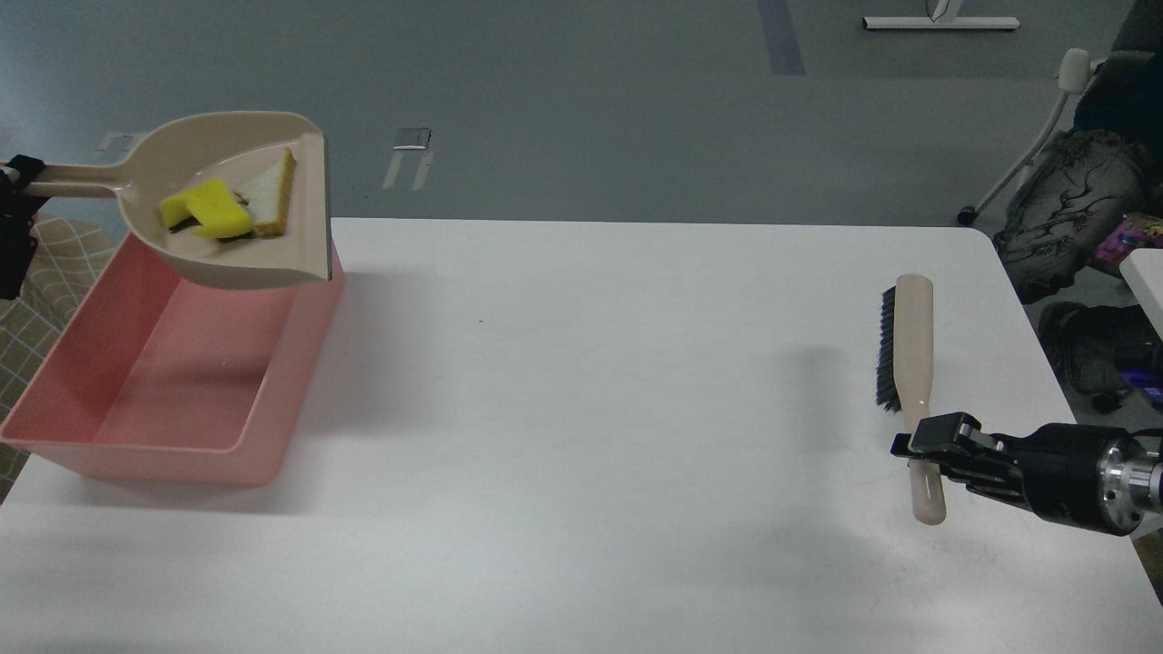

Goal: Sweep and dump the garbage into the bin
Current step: 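Lift the dustpan with the left gripper and tip it over the pink bin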

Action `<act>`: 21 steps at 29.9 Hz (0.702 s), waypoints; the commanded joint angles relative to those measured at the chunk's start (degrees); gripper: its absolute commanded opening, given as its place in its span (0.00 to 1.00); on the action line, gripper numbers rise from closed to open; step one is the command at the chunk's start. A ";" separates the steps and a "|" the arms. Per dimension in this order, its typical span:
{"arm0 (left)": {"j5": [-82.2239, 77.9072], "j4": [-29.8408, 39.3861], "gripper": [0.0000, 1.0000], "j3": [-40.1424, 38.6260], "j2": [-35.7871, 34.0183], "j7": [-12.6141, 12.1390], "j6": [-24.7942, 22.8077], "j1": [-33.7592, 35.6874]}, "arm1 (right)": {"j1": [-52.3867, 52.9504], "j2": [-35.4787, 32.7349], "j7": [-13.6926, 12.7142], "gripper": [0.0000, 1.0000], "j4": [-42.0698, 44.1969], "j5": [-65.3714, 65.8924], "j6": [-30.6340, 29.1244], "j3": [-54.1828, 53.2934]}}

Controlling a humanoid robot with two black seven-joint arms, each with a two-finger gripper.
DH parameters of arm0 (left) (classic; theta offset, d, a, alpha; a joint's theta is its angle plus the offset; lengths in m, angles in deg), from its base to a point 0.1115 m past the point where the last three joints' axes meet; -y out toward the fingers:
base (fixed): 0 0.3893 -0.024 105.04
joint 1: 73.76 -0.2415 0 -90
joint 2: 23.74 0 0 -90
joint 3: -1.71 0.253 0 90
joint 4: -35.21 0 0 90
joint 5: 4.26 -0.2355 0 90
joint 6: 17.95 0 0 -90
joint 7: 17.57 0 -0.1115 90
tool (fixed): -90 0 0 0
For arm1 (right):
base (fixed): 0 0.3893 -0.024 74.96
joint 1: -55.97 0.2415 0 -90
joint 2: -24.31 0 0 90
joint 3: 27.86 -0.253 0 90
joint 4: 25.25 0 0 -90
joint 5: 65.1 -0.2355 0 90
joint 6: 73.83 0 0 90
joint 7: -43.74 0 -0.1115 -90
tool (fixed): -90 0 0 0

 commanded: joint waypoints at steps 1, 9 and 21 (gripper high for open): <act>-3.45 -3.29 0.00 0.67 -1.71 4.37 0.45 -1.14 | -0.07 0.04 0.08 0.00 0.00 0.00 -0.01 -0.02; -18.74 -5.31 0.00 0.84 -6.81 4.44 5.80 -1.32 | -0.07 0.57 0.08 0.00 0.00 0.00 0.08 -0.02; -35.01 -4.35 0.00 0.67 -12.70 4.44 18.29 -0.35 | -0.15 0.65 0.08 0.00 0.00 0.00 0.08 0.07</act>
